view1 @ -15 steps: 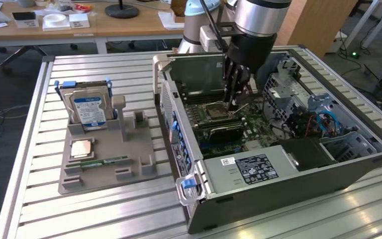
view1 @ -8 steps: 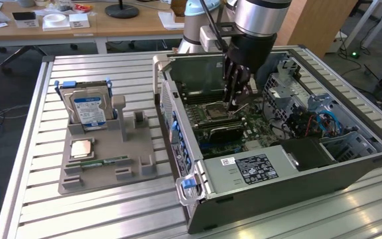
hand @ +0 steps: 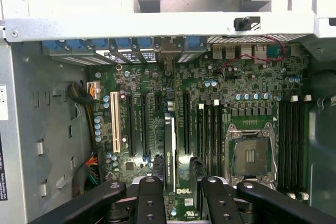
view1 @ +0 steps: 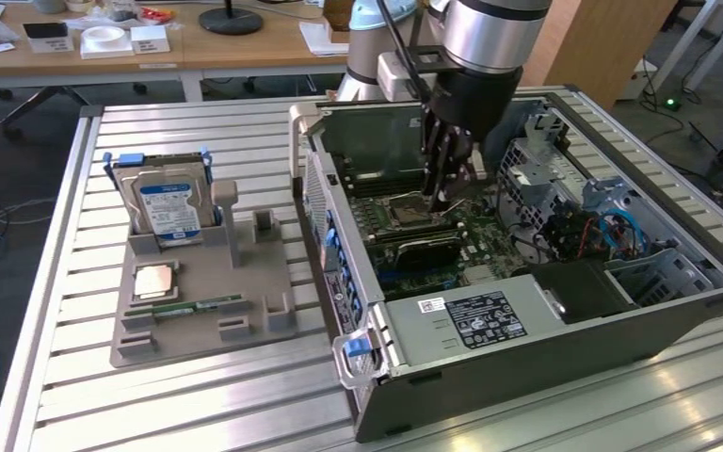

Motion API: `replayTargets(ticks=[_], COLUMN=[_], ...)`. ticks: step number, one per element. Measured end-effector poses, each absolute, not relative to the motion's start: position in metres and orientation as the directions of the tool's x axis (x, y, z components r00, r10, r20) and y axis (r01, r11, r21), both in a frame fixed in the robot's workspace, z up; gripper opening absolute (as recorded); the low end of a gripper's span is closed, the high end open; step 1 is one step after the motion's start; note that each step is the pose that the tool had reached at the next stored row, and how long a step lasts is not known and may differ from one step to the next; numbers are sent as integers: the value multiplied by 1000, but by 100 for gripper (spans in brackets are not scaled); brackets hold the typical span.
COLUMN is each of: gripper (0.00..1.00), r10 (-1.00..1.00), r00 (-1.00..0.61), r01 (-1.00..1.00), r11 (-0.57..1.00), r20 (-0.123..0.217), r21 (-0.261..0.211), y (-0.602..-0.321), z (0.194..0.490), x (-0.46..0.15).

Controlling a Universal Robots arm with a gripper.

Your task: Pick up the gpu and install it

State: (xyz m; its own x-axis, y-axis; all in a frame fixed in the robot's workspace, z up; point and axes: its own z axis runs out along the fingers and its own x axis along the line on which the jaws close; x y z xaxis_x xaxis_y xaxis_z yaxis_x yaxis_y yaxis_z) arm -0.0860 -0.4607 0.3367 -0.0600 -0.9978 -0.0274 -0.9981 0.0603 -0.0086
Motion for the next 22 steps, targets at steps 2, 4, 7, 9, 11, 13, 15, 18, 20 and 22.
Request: replayTargets(ticks=[2, 4, 7, 9, 11, 13, 15, 18, 20, 22], gripper=[34, 34, 34, 34, 34, 34, 34, 34, 34, 34], r10=[-998, -998, -998, -998, -998, -998, -998, -998, -998, -998], r00=[-60, -60, -60, -60, -60, -60, -60, -60, -60, -60], r01=[-998, -998, -998, -998, -998, -998, -998, -998, -998, -998], r11=[60, 60, 60, 60, 60, 60, 60, 60, 60, 60], r20=[-27, -27, -27, -27, -27, -27, -27, -27, -27, -27], r21=[-8, -8, -9, -9, -8, -9, -9, -9, -9, -9], y=[-461, -461, -461, -461, -461, -461, -461, -461, -461, -461], z=[337, 336, 334, 332, 331, 331, 331, 331, 331, 331], x=[-86, -86, -86, -86, -86, -86, -86, -86, -86, -86])
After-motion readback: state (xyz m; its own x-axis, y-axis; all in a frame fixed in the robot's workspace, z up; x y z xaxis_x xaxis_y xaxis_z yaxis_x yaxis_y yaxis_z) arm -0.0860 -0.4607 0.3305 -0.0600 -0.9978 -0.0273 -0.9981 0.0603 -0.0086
